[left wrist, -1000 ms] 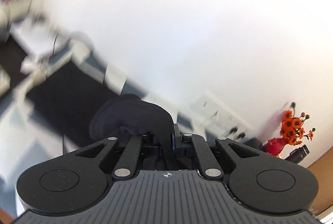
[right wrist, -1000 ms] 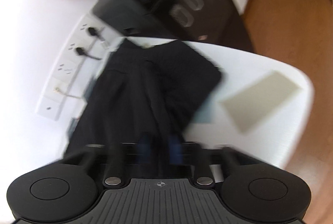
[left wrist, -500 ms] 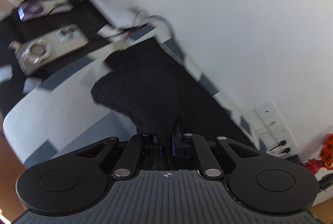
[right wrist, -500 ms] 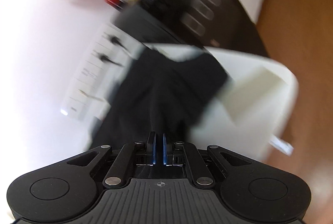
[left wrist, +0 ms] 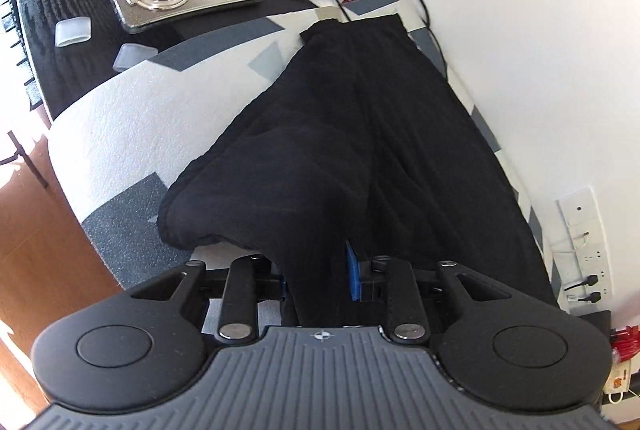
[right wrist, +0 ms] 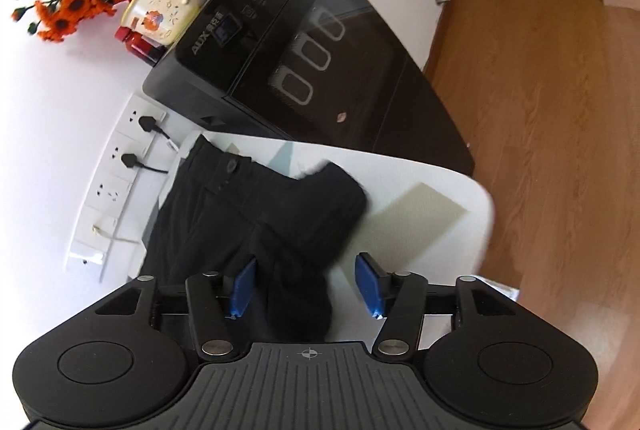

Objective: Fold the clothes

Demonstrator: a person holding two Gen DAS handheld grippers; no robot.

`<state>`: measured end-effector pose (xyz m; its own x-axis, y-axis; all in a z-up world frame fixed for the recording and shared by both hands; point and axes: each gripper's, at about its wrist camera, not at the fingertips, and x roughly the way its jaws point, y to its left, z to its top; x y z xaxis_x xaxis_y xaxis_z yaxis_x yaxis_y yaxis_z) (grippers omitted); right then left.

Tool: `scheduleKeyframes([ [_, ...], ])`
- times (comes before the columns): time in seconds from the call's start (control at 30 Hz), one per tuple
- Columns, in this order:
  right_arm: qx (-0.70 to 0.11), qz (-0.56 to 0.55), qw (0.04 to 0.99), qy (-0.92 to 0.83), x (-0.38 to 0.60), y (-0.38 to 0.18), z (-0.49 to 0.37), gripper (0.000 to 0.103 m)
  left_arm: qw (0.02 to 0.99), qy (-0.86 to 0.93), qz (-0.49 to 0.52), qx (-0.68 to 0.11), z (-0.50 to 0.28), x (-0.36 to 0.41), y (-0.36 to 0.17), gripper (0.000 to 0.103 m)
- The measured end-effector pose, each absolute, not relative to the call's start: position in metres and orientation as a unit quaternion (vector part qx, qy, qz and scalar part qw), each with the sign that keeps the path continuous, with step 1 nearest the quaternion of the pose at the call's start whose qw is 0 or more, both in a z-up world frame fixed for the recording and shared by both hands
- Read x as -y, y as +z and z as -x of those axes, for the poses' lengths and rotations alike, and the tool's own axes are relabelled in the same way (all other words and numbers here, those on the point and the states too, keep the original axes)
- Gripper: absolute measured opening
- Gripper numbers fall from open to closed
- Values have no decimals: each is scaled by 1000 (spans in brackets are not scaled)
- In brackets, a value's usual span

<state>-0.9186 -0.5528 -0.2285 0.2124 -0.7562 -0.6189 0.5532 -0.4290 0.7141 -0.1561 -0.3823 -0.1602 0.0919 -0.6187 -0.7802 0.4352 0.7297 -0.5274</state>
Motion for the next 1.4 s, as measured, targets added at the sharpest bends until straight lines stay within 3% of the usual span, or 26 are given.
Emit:
scheduleKeyframes([
  [0.07,74,-571,534,-619,567,-223,914,46,737,-352,75,-573,156,382,-163,26],
  [0.1,65,-569,538,-619,574,-220,911,30,738,-349,74,-573,156,382,-163,26],
  [0.17,49,-558,557,-613,586,-210,905,13,739,-345,74,-574,154,381,-164,26],
  [0.33,82,-426,690,-580,564,-159,914,13,742,-343,79,-571,149,378,-163,26],
  [0.53,32,-499,599,-625,545,-215,949,13,738,-337,76,-580,151,370,-169,26],
  [0.63,35,-521,567,-638,531,-234,950,25,734,-339,79,-584,150,365,-171,26],
  [0.7,64,-532,554,-637,521,-238,948,34,729,-340,90,-587,147,362,-171,30],
  [0.97,47,-549,567,-613,514,-238,925,37,721,-347,145,-582,138,344,-174,46],
  [1.03,38,-549,564,-616,517,-237,919,36,724,-343,150,-579,136,342,-174,38],
  [1.07,35,-549,559,-620,519,-237,918,31,727,-341,146,-577,136,342,-174,11],
  [1.13,35,-554,547,-627,523,-235,917,12,737,-343,139,-566,135,341,-168,7],
  [1.27,61,-560,535,-629,517,-234,924,9,741,-347,151,-555,134,334,-164,7],
  [1.3,65,-562,535,-628,515,-235,925,11,737,-350,152,-558,134,333,-166,8],
  [1.33,68,-563,534,-627,513,-237,925,13,734,-353,143,-562,136,335,-169,19],
  [1.37,70,-564,534,-626,511,-238,926,21,728,-358,136,-568,139,337,-171,42],
  [1.4,75,-565,533,-625,510,-239,927,28,722,-363,129,-574,142,338,-173,52],
])
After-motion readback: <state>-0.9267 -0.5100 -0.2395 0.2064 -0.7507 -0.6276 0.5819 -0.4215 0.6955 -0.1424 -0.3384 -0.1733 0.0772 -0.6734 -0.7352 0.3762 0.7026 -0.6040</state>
